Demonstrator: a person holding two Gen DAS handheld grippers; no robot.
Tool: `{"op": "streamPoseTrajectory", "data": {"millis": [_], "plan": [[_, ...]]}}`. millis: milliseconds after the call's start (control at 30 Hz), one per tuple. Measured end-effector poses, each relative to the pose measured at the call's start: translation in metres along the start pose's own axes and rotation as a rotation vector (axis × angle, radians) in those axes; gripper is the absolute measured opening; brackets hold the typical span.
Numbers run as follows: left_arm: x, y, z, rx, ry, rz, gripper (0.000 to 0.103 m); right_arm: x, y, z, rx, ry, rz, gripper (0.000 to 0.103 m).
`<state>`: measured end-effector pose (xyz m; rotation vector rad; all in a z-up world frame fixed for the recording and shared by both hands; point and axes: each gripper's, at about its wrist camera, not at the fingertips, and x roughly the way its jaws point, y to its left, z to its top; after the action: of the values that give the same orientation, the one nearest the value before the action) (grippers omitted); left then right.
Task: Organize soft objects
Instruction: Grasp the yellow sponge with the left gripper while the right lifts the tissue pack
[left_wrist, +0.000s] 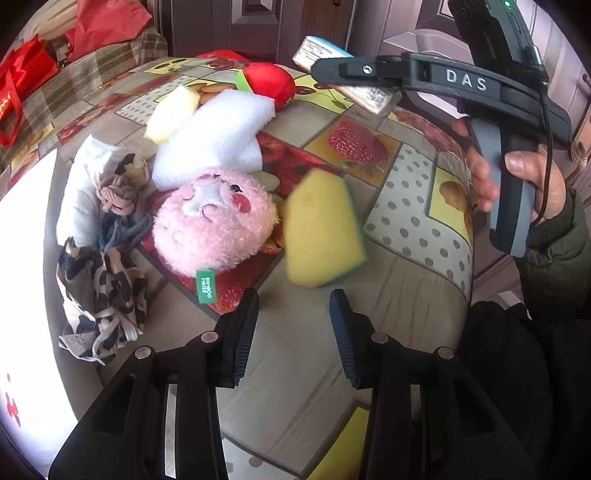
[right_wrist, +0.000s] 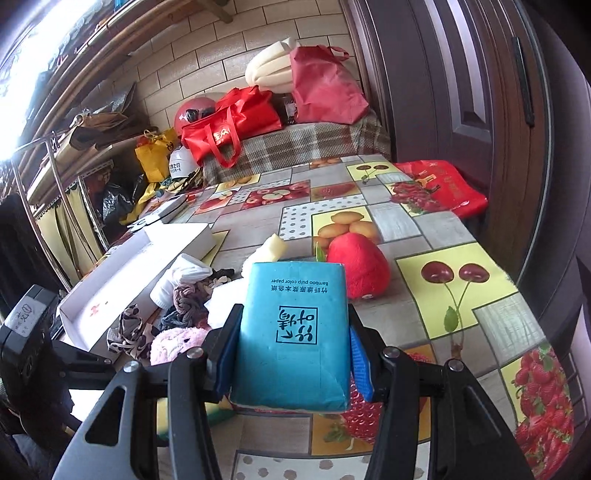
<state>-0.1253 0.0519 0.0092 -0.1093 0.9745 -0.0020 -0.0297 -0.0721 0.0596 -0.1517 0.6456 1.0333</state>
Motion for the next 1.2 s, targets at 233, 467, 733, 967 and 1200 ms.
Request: {"op": "streamPoseTrajectory", "data": {"millis": [233, 467, 733, 967, 1200], "plan": [[-0.009, -0.011, 0.007, 0.039, -0.040, -0.033, 0.079, -0.001, -0.008, -0.002, 0.037, -0.001, -0.001, 0.051], [-0.018, -0.026, 0.020, 0.047, -0.061, -0.114, 0.079, -0.004, -0.016, -0.005, 0.070, -0.006, -0.004, 0.051], [0.037, -0.050, 0.037, 0.117, 0.080, 0.000, 0.056, -0.006, -0.019, -0.006, 0.094, -0.022, -0.006, 0.051], [0.017, -0.046, 0.026, 0.167, -0.073, 0.029, 0.042, -0.019, -0.013, 0.000, 0.101, -0.144, 0.016, 0.051], [-0.045, -0.020, 0.001, 0.115, -0.515, 0.191, 0.042, -0.014, 0.001, 0.006, 0.072, -0.304, -0.032, 0.051]]}}
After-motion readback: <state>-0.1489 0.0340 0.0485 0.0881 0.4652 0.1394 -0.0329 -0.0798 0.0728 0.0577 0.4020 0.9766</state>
